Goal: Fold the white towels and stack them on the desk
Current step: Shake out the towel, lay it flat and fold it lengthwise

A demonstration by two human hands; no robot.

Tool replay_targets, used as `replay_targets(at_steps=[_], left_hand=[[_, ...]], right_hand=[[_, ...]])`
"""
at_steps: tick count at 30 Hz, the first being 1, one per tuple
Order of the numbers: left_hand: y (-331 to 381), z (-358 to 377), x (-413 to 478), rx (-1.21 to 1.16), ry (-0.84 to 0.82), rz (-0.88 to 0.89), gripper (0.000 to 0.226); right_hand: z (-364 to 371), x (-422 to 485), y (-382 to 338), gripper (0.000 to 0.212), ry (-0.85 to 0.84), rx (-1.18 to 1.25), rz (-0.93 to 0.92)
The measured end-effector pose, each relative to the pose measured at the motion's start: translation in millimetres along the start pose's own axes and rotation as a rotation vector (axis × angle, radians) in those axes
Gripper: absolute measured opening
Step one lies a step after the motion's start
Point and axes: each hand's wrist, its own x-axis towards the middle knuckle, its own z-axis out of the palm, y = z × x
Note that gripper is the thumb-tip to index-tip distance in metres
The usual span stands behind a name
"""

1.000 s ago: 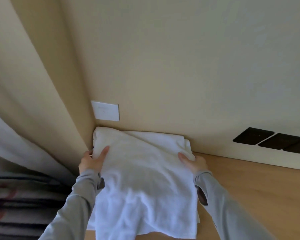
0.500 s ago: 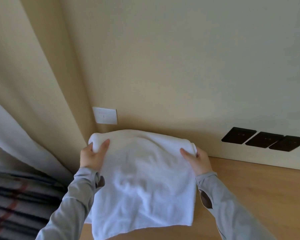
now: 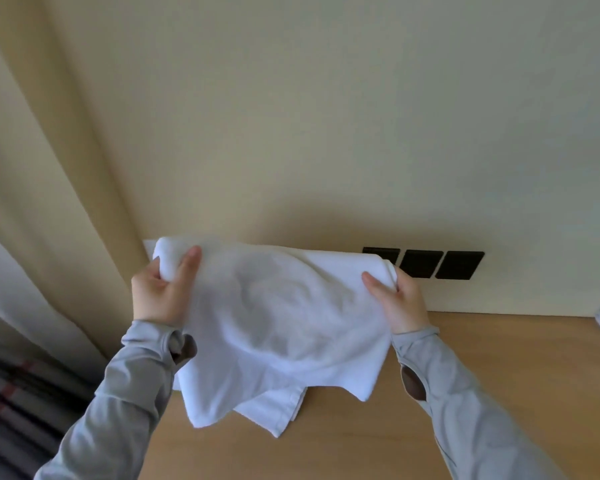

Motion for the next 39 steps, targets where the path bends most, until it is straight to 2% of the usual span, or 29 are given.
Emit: replay_targets(at_steps=[5,10,14,19,22,25,30,34,36,39], left_hand=[[42.1,27.1,-70.3,-0.061,0.012,0.05,0.04],[66.7,63.0,-146.8,-0.116,-0.04,0.065,0.047],[73.7,96.7,-195.4,-0.12,-0.147,0.061,0.035],[82.0,147.1,-227.2,-0.109,-0.314,0.017,0.037],[81.0,191.1,-233.5,-0.033,-0.42,-0.022,0.044],[71.9,245.4,-237.1,0.049,-0.544,-0.063,0.049],[28.5,338.5,-250.3,0.219,-0.817,-0.168,0.06],[-14.5,386.8,-267.2,0.061,-0.959,-0.315,0.056],[-35.8,399.3,-271.8,0.053,-1.043,-0.323,0.055],[-74.9,394.9,-272.7,0.199,-0.996,-0.362,0.05]], right_hand=[[-81.3,-26.1,-42.8,0.005,0.064,-0.051,-0.084],[-170.3,-64.5,-68.7,0.023,0.155,-0.069,-0.065],[-231.0,-94.9,-74.8,0.037,0.208,-0.117,-0.021],[-287.6,-114.5,-71.4,0.03,0.365,-0.203,0.036],[-320.0,-117.1,-56.3,0.022,0.445,-0.23,0.126],[-352.4,-115.7,-27.0,0.028,0.518,-0.243,0.23],[-396.2,-108.7,36.4,0.019,0.631,-0.354,0.448],[-423.6,-95.9,81.6,0.028,0.728,-0.464,0.618],[-434.7,-88.0,99.8,0.032,0.765,-0.516,0.691],[-447.5,-78.6,121.8,0.039,0.797,-0.585,0.788]])
